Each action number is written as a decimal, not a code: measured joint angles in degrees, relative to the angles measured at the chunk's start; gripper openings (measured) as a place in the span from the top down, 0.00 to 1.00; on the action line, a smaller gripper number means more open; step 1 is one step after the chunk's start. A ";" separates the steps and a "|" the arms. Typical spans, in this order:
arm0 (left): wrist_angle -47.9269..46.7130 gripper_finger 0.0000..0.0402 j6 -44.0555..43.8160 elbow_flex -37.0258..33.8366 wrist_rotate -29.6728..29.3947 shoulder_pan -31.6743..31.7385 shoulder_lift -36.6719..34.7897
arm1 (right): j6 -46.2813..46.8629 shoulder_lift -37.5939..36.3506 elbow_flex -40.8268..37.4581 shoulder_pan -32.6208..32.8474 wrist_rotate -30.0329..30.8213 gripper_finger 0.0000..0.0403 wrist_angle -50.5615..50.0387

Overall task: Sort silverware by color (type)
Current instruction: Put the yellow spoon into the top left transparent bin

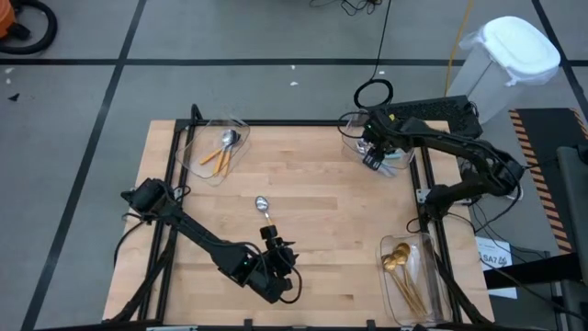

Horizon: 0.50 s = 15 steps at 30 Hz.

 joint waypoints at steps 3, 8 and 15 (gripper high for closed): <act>0.01 0.57 -0.02 0.00 0.00 -0.18 -0.01 | 2.51 -3.74 0.02 2.79 -4.03 0.54 1.75; -0.10 0.57 0.01 0.00 0.00 -1.02 0.01 | 8.50 -9.90 0.02 11.03 -5.75 0.53 3.16; -0.14 0.57 0.37 0.00 0.00 -2.19 0.01 | 17.52 -12.50 0.02 28.62 -3.22 0.53 11.78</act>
